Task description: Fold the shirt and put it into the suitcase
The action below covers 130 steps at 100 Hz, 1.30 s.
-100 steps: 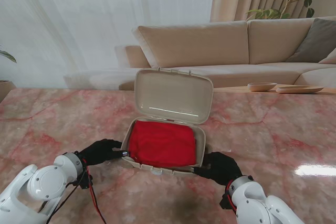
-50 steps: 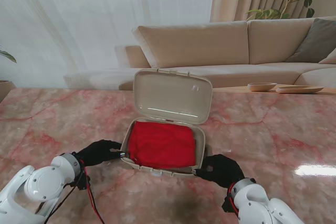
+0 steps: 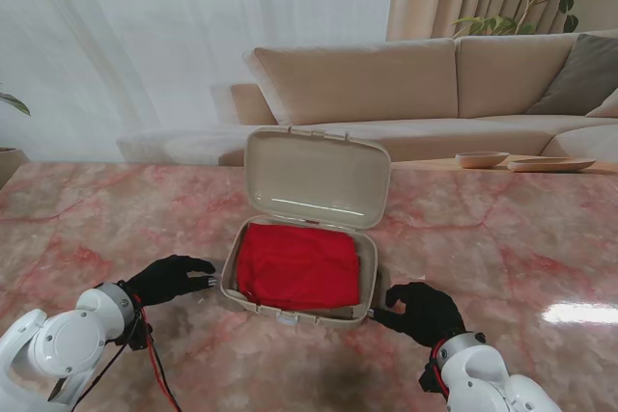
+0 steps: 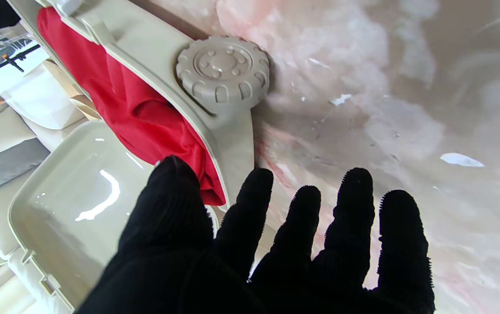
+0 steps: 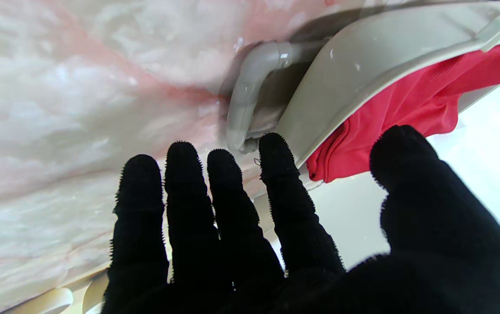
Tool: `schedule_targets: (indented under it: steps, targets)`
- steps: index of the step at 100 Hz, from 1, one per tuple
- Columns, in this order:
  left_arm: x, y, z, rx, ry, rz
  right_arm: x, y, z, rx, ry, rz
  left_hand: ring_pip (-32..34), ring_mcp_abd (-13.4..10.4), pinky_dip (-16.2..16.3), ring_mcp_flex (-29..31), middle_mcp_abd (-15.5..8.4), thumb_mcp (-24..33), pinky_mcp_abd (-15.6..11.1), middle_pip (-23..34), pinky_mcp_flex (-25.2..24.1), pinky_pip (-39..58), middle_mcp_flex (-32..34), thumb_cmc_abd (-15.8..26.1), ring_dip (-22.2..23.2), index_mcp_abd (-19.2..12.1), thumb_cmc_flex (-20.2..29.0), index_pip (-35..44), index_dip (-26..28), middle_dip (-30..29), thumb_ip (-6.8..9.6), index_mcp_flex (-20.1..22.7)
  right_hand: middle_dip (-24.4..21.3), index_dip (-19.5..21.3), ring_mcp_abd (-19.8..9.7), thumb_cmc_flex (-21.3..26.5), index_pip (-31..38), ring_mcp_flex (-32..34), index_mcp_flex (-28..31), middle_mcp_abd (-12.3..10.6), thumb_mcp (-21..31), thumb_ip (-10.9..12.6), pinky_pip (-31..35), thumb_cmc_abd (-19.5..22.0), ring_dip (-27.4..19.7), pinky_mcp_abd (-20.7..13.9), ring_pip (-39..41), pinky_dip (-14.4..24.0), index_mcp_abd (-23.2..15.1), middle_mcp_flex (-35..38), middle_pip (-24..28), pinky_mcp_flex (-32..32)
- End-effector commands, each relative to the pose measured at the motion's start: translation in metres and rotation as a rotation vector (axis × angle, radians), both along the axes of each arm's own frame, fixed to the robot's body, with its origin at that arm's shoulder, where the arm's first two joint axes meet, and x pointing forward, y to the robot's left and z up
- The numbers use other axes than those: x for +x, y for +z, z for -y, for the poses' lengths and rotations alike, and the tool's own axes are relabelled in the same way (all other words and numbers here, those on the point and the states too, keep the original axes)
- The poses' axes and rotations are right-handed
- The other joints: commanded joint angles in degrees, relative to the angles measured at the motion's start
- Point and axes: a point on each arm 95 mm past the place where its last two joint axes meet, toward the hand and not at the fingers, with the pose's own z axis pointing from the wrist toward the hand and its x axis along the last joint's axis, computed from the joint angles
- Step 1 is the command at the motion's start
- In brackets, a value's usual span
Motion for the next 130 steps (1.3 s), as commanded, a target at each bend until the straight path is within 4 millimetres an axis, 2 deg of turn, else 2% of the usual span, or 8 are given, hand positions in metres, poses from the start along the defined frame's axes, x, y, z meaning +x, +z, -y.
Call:
schedule_targets:
  steps: [1, 23, 37, 46, 54, 65, 73, 130]
  targets:
    - [-0.002, 0.0, -0.003, 0.005, 0.019, 0.01, 0.003, 0.007, 0.005, -0.009, -0.023, 0.03, -0.6, 1.8, 1.2, -1.2, -1.3, -1.4, 1.2, 0.2, -0.2, 0.9, 1.2, 2.8, 0.7, -2.0, -1.7, 0.2, 0.2, 0.0, 0.11, 0.4, 1.0, 0.0, -0.2, -0.4, -0.4, 2.4, 0.3, -0.6, -0.9, 2.0, 1.1, 0.6, 2.4, 1.0, 3.4, 2.4, -1.3, 1.8, 1.9, 1.0]
    - [-0.001, 0.002, -0.004, -0.005, 0.046, 0.032, 0.029, 0.032, 0.016, 0.038, -0.109, 0.192, -0.7, 1.7, 1.2, -1.2, -1.5, -1.5, 1.2, 0.1, -0.4, 0.8, 1.2, 2.8, 0.6, -2.3, -1.9, 0.3, 0.2, -0.1, 0.09, 0.3, 3.4, -0.5, -1.0, 5.6, -2.0, 2.5, -2.8, -1.1, 2.9, 4.8, 3.1, -7.1, 4.6, 1.2, 7.5, 3.3, -0.7, 0.6, 4.2, 1.8]
    - [0.0, 0.0, -0.003, -0.027, 0.07, 0.066, 0.051, 0.047, 0.026, 0.052, -0.132, 0.244, -0.9, 1.6, 1.1, -1.1, -1.7, -1.5, 1.7, 0.0, -0.5, 0.5, 1.4, 2.7, 0.5, -2.4, -2.4, 0.5, 0.3, -0.1, 0.07, 0.7, 2.0, -0.4, -2.5, 8.3, -2.9, 2.2, -4.3, -1.7, 23.1, 9.7, 2.9, -22.6, 2.2, 1.3, 6.0, 3.0, -0.4, -1.0, 5.0, 1.7]
    - [0.0, -0.001, -0.003, -0.032, 0.076, 0.074, 0.064, 0.055, 0.033, 0.039, -0.144, 0.263, -1.1, 1.5, 1.0, -1.1, -1.7, -1.4, 1.8, 0.0, -0.6, 0.2, 1.5, 2.5, 0.4, -2.4, -2.4, 0.6, 0.4, -0.1, 0.08, 0.7, 1.3, -0.8, -2.8, 8.6, -3.4, 1.8, -5.0, -1.9, 28.7, 10.3, 2.4, -25.8, 1.5, 1.4, 5.1, 2.7, -0.6, -1.8, 5.1, 1.7]
    - [0.0, -0.002, -0.004, -0.036, 0.081, 0.078, 0.075, 0.061, 0.038, 0.032, -0.152, 0.275, -1.2, 1.4, 0.9, -1.1, -1.8, -1.4, 1.9, 0.0, -0.6, 0.1, 1.5, 2.5, 0.3, -2.5, -2.3, 0.7, 0.5, -0.1, 0.08, 0.8, 0.8, -1.1, -2.8, 7.4, -3.9, 0.8, -5.8, -2.0, 29.0, 10.3, 1.6, -26.4, 1.1, 1.5, 4.3, 2.3, -0.7, -3.7, 4.2, 1.3]
    - [-0.001, -0.003, -0.005, -0.039, 0.09, 0.078, 0.093, 0.067, 0.043, 0.039, -0.184, 0.314, -1.5, 1.4, 0.7, -1.2, -1.9, -1.4, 2.3, -0.1, -1.0, -0.4, 1.5, 2.7, 0.2, -2.6, -2.5, 0.8, 0.5, -0.1, 0.06, 0.7, 0.0, -1.7, -2.6, 3.8, -4.4, -0.3, -6.5, -1.6, 26.2, 3.0, 0.8, -26.7, 0.6, 1.7, 3.3, 2.0, -0.7, -5.2, 3.2, 0.6]
    - [-0.001, -0.004, -0.005, -0.039, 0.094, 0.075, 0.105, 0.071, 0.045, 0.041, -0.204, 0.33, -1.8, 1.3, 0.6, -1.4, -2.0, -1.4, 2.4, -0.1, -1.1, -0.7, 1.5, 2.7, 0.0, -2.7, -2.6, 0.9, 0.5, -0.2, 0.07, 0.8, -0.4, -1.8, -2.5, 2.3, -4.5, -0.9, -6.6, -1.3, 25.4, 1.8, 0.5, -26.8, 0.4, 1.8, 2.9, 1.9, -0.8, -6.1, 2.5, 0.2]
    - [-0.003, -0.007, -0.006, -0.034, 0.11, 0.055, 0.169, 0.07, 0.047, 0.126, -0.226, 0.245, -0.7, 1.2, 1.7, -0.5, -2.1, -1.4, 2.3, -0.2, -0.4, 0.9, 1.6, 2.6, 0.9, -2.8, -2.2, 1.0, 0.6, -0.1, 0.09, 0.8, -4.3, -1.9, -3.0, -0.6, -4.3, -1.9, -7.0, -0.6, 21.1, 0.2, -1.1, -22.4, -0.9, 1.3, 0.7, 1.7, -1.1, -9.2, -2.2, -0.3]
